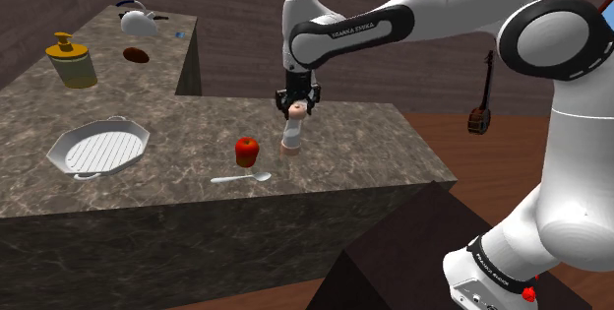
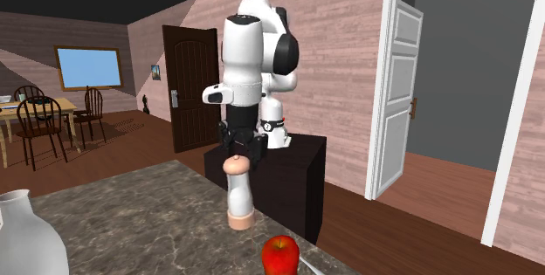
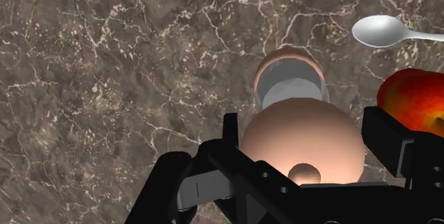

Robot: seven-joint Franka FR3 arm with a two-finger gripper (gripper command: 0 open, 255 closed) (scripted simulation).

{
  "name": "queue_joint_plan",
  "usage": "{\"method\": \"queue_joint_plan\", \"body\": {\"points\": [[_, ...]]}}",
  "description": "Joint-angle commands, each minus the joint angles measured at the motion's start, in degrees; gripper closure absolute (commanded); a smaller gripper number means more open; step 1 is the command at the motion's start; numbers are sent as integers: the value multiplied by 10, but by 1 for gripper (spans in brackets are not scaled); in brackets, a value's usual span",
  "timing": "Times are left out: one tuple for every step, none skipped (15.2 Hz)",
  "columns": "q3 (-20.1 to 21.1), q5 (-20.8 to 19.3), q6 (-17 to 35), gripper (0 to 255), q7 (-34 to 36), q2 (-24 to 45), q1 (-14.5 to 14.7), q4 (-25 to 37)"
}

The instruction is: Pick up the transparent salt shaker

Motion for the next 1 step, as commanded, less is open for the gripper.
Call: {"method": "queue_joint_plan", "body": {"points": [[1, 1, -4, 255, 0, -3, 0, 1]]}}
